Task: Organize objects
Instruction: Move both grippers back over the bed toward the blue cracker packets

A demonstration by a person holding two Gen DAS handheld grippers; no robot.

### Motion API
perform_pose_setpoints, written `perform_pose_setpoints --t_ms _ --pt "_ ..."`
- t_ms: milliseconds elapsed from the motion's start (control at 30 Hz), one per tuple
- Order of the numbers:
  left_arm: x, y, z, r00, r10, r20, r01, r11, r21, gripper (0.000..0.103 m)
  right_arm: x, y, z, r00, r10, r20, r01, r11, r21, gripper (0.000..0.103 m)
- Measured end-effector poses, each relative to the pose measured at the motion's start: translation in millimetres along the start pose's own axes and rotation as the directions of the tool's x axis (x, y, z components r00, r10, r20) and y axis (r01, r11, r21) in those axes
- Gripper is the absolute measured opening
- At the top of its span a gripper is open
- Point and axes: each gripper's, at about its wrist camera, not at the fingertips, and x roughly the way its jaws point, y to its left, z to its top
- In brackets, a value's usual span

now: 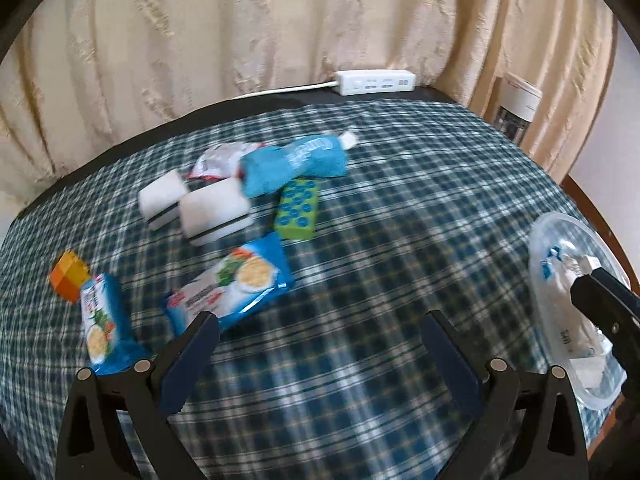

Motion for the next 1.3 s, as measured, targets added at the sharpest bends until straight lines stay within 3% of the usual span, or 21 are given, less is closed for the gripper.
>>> perform_pose_setpoints --t_ms 700,1300 --pt "3.4 102.7 -16.3 0.992 0.116 -0.043 -0.122 0.975 -0.186 0.103 41.4 77.6 -9.3 0.985 0.123 -0.119 -0.135 0.986 -0.094 0.065" --pt "19.6 169.0 -24.3 0.98 0.166 -0.107 -0.194 0.91 -0.367 0.102 60.8 107.7 -17.1 0.964 0.177 -0.198 -0.203 0.972 -0.118 0.065"
